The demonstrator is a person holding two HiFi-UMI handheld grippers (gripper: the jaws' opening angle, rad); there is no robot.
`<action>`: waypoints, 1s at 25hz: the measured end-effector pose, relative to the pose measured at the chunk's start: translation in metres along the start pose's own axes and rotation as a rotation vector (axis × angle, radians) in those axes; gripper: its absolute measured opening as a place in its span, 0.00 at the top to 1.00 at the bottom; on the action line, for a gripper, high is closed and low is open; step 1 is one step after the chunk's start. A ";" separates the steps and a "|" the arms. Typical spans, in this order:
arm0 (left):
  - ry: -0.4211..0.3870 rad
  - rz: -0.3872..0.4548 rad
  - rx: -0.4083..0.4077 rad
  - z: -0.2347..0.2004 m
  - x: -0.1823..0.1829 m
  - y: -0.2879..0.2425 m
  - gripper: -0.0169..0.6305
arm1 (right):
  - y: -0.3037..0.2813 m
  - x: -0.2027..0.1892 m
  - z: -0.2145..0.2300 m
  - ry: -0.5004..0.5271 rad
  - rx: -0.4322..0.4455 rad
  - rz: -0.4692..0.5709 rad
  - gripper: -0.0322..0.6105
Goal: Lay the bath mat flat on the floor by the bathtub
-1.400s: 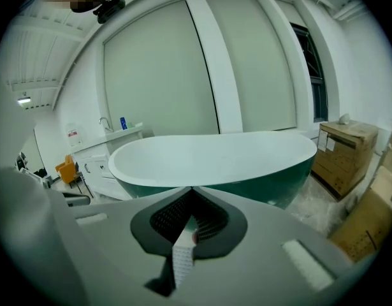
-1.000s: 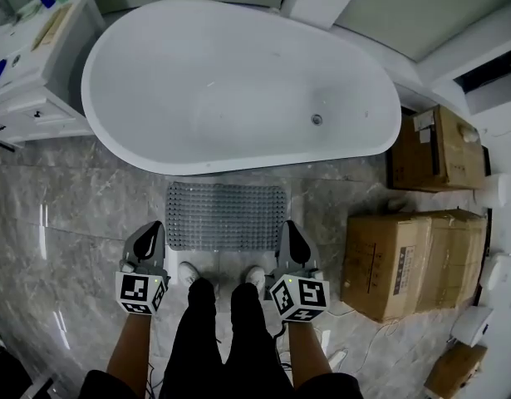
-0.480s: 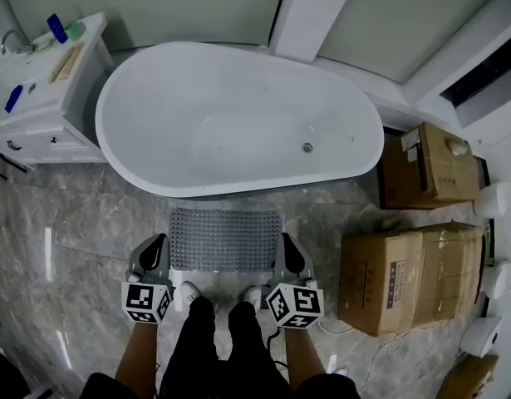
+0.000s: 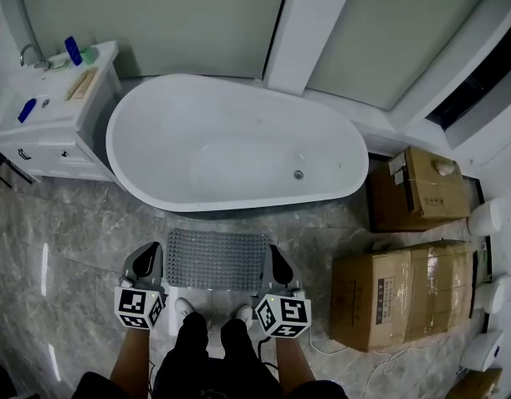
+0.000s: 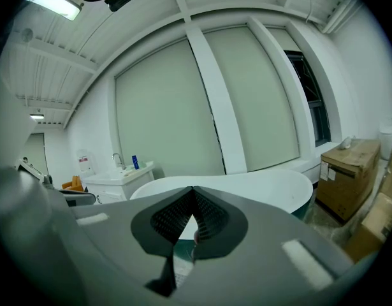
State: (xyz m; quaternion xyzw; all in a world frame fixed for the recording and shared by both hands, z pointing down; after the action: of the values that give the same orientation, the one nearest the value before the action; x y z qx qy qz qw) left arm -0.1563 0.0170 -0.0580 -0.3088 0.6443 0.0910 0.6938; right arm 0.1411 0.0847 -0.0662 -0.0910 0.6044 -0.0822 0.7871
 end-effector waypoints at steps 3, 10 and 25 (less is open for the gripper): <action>-0.024 0.011 -0.009 0.012 0.010 0.008 0.97 | 0.011 0.012 0.000 0.005 0.019 0.024 0.93; -0.027 0.095 0.012 0.034 0.040 0.030 0.97 | 0.033 0.039 -0.002 0.033 0.057 0.081 0.93; -0.076 0.183 0.045 0.068 0.072 0.052 0.97 | 0.056 0.071 0.004 0.078 0.155 0.160 0.93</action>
State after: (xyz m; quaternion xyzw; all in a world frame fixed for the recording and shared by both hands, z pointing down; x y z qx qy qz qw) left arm -0.1153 0.0759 -0.1445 -0.2293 0.6450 0.1508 0.7132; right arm 0.1639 0.1227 -0.1451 0.0217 0.6316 -0.0692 0.7719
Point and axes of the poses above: the fingertips, and each gripper's own axes: y backward along the fingers, z to its right, x out of its top, the point moved 7 cm from there along y, backward along the fingers, and after that the axes turned 2 degrees about z, right-handed, at the moved point
